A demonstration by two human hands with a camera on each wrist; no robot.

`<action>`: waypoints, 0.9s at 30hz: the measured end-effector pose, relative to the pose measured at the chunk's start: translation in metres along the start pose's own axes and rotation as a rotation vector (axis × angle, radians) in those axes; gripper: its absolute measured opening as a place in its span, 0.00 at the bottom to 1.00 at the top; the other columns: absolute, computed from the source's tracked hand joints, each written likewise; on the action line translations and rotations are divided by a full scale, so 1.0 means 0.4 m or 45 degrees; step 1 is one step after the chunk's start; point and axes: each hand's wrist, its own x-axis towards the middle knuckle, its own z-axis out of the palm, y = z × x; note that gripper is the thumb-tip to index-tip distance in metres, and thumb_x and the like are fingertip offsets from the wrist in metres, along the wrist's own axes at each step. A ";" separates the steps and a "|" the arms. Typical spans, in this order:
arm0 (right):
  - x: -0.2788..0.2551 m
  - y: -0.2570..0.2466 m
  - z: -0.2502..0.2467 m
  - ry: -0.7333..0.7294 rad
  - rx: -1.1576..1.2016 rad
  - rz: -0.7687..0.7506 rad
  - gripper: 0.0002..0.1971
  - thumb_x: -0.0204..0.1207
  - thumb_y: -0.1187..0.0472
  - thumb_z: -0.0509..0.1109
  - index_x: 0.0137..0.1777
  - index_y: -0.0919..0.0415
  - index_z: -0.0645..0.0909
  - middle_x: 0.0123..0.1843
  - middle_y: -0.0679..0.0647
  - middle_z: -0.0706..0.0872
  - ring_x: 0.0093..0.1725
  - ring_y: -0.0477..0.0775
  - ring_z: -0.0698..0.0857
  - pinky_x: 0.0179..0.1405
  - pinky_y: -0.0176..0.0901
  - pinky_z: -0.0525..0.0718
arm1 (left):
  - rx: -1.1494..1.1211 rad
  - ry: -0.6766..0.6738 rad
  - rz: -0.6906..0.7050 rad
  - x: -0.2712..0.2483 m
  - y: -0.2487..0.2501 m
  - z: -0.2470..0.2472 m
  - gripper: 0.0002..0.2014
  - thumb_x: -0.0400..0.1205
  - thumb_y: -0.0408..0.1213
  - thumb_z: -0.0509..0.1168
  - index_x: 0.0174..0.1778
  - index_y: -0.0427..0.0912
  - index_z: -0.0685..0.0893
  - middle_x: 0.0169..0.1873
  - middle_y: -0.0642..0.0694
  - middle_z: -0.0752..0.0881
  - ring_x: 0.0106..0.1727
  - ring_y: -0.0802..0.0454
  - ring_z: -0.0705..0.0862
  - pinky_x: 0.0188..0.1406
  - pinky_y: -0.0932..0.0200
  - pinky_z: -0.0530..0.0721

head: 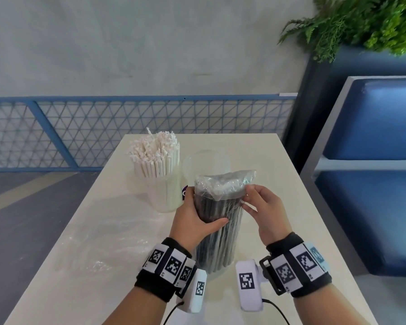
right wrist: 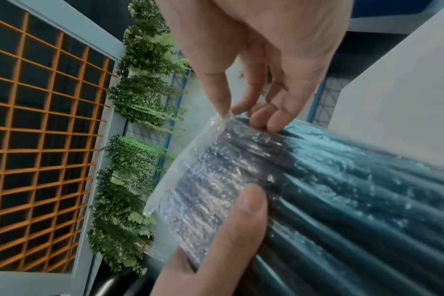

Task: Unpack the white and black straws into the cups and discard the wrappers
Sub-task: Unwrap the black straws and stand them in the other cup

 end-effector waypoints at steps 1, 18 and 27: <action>0.002 -0.001 -0.001 -0.010 -0.007 0.000 0.06 0.81 0.62 0.64 0.45 0.63 0.81 0.45 0.58 0.83 0.43 0.51 0.81 0.50 0.43 0.84 | -0.006 0.002 -0.004 -0.001 -0.002 0.001 0.33 0.62 0.44 0.82 0.55 0.52 0.68 0.46 0.64 0.82 0.47 0.76 0.80 0.42 0.84 0.76; 0.019 -0.010 -0.021 -0.210 0.221 0.263 0.07 0.79 0.60 0.65 0.53 0.62 0.79 0.39 0.52 0.84 0.39 0.48 0.84 0.57 0.45 0.82 | -0.057 0.007 -0.052 0.004 -0.018 -0.002 0.36 0.62 0.42 0.82 0.61 0.53 0.69 0.48 0.66 0.82 0.47 0.83 0.79 0.43 0.84 0.76; 0.034 0.005 -0.029 -0.173 0.443 0.298 0.14 0.78 0.67 0.65 0.64 0.62 0.77 0.47 0.53 0.86 0.42 0.46 0.87 0.55 0.48 0.87 | -0.057 0.022 -0.068 0.003 -0.019 -0.005 0.37 0.62 0.42 0.82 0.63 0.52 0.69 0.49 0.68 0.81 0.49 0.77 0.79 0.43 0.84 0.77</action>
